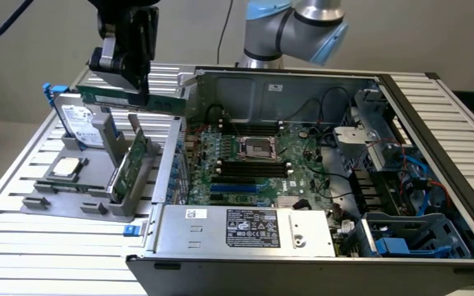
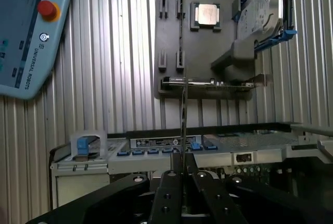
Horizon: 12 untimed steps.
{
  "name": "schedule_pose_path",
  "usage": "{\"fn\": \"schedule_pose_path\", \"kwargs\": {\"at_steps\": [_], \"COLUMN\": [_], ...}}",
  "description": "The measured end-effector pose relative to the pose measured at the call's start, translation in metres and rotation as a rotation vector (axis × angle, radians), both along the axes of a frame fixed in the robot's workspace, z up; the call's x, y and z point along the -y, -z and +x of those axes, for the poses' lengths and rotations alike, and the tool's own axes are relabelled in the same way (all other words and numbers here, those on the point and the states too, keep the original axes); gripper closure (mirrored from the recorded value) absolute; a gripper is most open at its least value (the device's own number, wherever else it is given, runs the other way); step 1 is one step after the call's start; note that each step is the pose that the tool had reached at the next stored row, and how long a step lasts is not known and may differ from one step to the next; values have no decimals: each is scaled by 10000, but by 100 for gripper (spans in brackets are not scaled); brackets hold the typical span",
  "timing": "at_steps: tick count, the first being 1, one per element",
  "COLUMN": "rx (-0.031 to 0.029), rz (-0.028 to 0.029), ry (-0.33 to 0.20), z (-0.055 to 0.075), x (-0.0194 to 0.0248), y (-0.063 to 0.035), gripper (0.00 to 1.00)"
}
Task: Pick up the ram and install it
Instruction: 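Pick up the ram and move it above insertion slot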
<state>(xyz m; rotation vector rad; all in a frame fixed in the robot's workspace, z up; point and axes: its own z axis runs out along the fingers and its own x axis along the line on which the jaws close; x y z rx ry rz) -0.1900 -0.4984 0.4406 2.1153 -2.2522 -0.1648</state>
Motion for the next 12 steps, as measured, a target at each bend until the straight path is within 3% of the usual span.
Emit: {"fn": "schedule_pose_path", "kwargs": {"at_steps": [8,12], "rx": [-91,-107], "rz": [1,2], "ry": [-2,-15], "z": [366,546], "x": [0,0], "y": [14,42], "gripper": [86,86]}}
